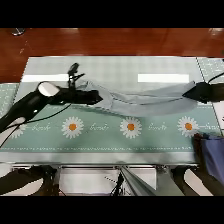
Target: Fold the shirts.
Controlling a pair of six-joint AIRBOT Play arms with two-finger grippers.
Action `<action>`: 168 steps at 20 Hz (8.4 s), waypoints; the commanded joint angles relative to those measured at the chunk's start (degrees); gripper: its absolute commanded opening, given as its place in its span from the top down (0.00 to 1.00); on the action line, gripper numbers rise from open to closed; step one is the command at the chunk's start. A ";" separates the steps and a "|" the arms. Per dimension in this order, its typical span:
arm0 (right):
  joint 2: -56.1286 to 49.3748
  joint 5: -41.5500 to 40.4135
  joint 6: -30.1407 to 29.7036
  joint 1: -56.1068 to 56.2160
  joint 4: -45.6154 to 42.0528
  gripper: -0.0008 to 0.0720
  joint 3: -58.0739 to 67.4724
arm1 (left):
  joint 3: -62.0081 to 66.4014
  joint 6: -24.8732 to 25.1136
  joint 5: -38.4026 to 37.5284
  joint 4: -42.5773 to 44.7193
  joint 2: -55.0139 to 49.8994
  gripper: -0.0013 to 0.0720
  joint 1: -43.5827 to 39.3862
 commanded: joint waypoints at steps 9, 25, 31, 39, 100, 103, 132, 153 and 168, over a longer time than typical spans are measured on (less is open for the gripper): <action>17.27 2.38 5.20 -0.17 -0.66 0.95 -7.02 | 41.48 -15.98 -7.52 -0.87 -38.47 0.95 -24.92; 14.82 -1.05 2.23 1.60 14.86 0.95 -6.99 | 44.61 -13.09 -26.47 7.96 -20.31 0.95 9.53; 3.58 -20.68 5.14 27.78 14.58 0.95 -2.51 | 21.90 -6.43 -25.77 15.82 19.19 0.95 24.04; -34.58 -29.46 6.97 47.17 15.72 0.95 18.56 | -14.58 -10.93 -25.07 15.56 52.85 0.95 26.38; -24.33 -5.92 12.07 30.45 -1.03 0.95 27.67 | -22.75 -10.10 -14.95 13.00 52.24 0.95 26.38; -22.01 2.27 16.35 25.73 -5.79 0.95 39.08 | -22.75 -10.10 -14.97 12.98 52.24 0.95 26.38; 18.71 25.00 27.58 -42.86 -54.21 0.32 19.23 | -22.75 -10.12 -8.79 8.87 52.24 0.95 26.38; -4.42 -8.66 17.90 24.02 -31.69 0.95 10.21 | 32.92 -15.23 -25.27 36.24 -5.64 0.95 -0.79; -18.56 -15.93 26.99 27.32 -35.98 0.95 3.93 | 18.12 -24.55 -26.45 49.44 -3.96 0.95 2.21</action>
